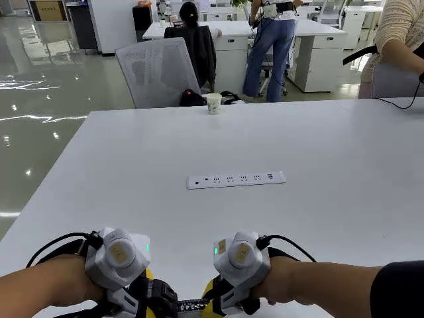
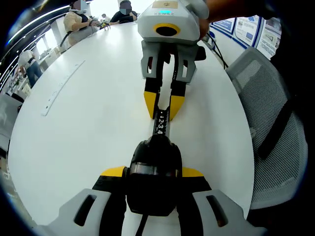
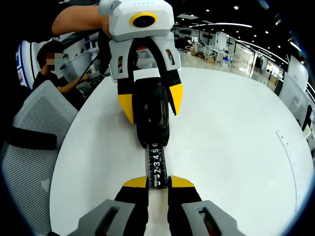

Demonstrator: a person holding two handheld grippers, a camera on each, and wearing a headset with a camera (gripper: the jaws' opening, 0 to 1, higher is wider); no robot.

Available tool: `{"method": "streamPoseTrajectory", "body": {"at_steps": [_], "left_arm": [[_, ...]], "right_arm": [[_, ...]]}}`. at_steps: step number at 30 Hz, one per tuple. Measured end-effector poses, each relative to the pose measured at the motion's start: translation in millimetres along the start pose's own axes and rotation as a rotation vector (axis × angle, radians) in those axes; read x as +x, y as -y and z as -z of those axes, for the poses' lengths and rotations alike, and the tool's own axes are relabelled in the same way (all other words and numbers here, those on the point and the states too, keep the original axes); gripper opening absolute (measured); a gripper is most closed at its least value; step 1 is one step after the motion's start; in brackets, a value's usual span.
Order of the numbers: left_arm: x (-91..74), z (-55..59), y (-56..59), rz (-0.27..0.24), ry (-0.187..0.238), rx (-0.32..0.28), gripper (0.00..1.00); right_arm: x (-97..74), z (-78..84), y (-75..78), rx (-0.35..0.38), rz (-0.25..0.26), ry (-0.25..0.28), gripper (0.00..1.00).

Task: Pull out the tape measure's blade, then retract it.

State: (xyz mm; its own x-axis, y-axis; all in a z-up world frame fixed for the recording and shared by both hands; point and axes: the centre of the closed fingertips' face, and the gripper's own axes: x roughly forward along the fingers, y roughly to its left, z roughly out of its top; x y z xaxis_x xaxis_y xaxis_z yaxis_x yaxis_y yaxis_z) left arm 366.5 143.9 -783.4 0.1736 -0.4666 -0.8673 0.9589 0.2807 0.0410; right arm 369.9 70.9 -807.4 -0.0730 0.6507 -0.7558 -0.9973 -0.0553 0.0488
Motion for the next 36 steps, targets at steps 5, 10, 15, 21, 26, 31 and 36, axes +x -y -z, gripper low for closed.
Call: {"method": "streamPoseTrajectory", "body": {"at_steps": [5, 10, 15, 21, 26, 31, 36], "left_arm": [[0.3, 0.2, -1.3, 0.0, -0.001, -0.001, 0.34], [-0.2, 0.2, -0.7, -0.001, 0.001, -0.001, 0.34], [-0.4, 0.1, -1.2, -0.003, 0.001, -0.002, 0.34], [-0.6, 0.4, -1.1, -0.005, 0.001, -0.004, 0.34], [-0.5, 0.8, -1.5, -0.006, 0.001, -0.006, 0.34], [-0.8, 0.9, -0.7, -0.008, 0.002, -0.007, 0.34], [-0.6, 0.7, -1.1, -0.007, 0.0, -0.007, 0.34]], "right_arm": [[-2.0, 2.8, 0.9, -0.009, 0.003, -0.007, 0.11], [-3.9, 5.1, 1.3, -0.002, 0.004, -0.008, 0.11], [-5.3, 7.1, 1.4, -0.001, 0.005, -0.013, 0.11], [-8.3, 9.9, 1.5, 0.002, 0.005, -0.018, 0.11], [-11.3, 12.3, 1.6, 0.002, 0.007, -0.022, 0.11], [-13.5, 15.0, 1.8, 0.007, 0.01, -0.024, 0.11], [-15.0, 17.0, 1.7, 0.01, 0.009, -0.026, 0.11]]}}
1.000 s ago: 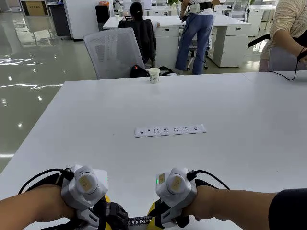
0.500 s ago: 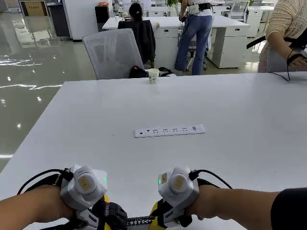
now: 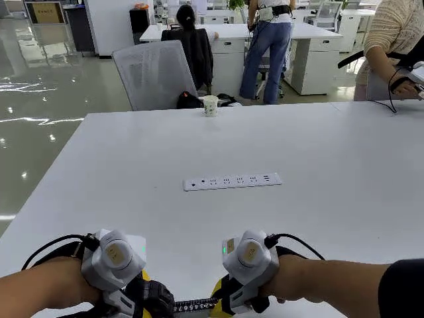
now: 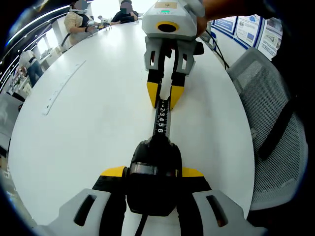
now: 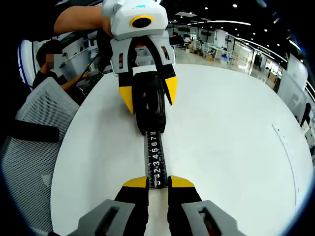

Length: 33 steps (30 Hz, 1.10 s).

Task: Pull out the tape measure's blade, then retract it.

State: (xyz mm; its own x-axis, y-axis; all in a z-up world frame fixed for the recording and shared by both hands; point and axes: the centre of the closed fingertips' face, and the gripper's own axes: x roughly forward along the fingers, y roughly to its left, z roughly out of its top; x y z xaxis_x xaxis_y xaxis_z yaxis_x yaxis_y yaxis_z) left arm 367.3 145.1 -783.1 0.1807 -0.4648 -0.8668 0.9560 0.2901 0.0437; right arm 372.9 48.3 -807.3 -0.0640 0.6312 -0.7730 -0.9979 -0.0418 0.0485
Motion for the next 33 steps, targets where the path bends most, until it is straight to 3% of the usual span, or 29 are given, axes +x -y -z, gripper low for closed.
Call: {"method": "streamPoseTrajectory", "body": {"at_steps": [33], "left_arm": [[0.8, 0.2, 0.5, -0.002, -0.005, 0.002, 0.34]], "right_arm": [[-13.8, 15.5, 2.0, 0.015, 0.004, -0.014, 0.11]]}}
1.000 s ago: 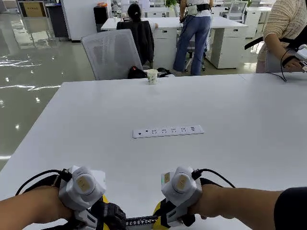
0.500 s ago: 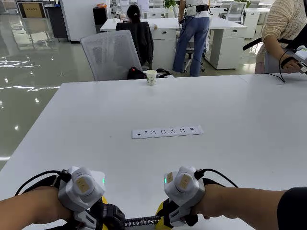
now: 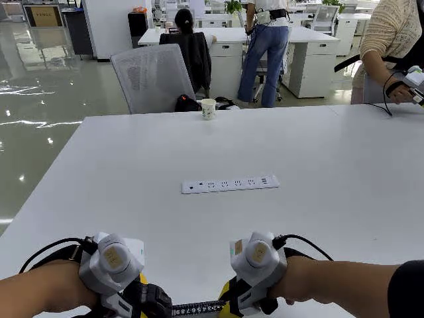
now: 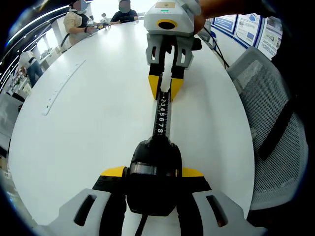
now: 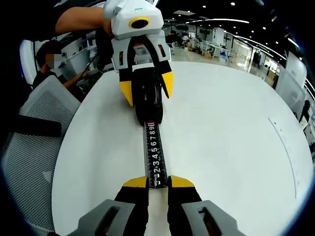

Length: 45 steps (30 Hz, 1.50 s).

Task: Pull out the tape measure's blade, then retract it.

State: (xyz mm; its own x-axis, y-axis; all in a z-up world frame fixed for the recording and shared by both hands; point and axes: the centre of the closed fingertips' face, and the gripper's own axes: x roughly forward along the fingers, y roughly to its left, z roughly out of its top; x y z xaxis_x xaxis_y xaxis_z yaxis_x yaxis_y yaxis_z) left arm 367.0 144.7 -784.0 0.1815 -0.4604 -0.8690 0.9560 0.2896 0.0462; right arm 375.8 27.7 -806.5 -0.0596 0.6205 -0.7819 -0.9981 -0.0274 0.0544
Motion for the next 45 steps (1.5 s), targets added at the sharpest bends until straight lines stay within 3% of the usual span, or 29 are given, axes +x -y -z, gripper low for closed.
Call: {"method": "streamPoseTrajectory", "body": {"at_steps": [34, 45], "left_arm": [[0.4, -1.5, -0.3, -0.004, 0.002, -0.003, 0.34], [0.5, -1.8, 0.3, -0.004, -0.002, -0.005, 0.34]], "right_arm": [[-8.2, 10.2, 1.8, 0.01, 0.002, -0.013, 0.11], [-23.0, 24.4, 2.3, 0.027, 0.001, -0.023, 0.11]]}}
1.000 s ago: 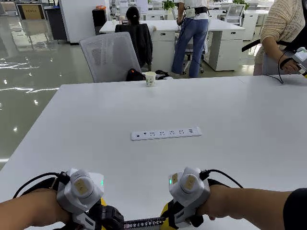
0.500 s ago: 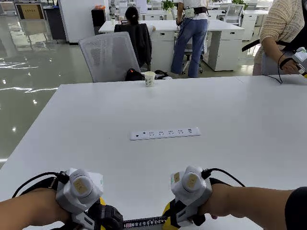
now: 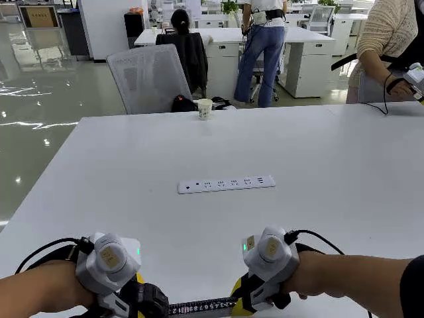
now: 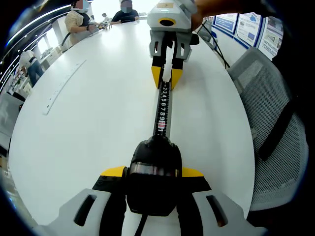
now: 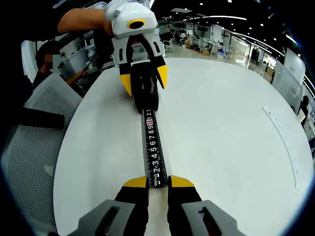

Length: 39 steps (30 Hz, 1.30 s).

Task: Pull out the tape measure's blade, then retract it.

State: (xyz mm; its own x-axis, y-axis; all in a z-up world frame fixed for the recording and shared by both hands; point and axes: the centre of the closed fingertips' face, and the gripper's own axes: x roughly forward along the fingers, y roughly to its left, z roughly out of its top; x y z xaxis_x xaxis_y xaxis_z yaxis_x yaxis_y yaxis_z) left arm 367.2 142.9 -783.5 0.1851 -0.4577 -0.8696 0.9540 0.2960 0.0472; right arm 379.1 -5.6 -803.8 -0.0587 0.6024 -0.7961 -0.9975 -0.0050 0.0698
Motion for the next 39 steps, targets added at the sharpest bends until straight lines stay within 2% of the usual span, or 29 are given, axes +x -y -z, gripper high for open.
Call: {"method": "streamPoseTrajectory", "body": {"at_steps": [17, 39], "left_arm": [[0.0, 0.2, 0.6, -0.002, -0.001, 0.001, 0.34], [0.0, 1.2, 0.8, -0.003, 0.002, 0.002, 0.34]], "right_arm": [[-8.4, 14.4, 5.1, 0.004, 0.01, -0.017, 0.11], [-12.3, 21.0, 4.5, 0.006, 0.007, -0.04, 0.11]]}}
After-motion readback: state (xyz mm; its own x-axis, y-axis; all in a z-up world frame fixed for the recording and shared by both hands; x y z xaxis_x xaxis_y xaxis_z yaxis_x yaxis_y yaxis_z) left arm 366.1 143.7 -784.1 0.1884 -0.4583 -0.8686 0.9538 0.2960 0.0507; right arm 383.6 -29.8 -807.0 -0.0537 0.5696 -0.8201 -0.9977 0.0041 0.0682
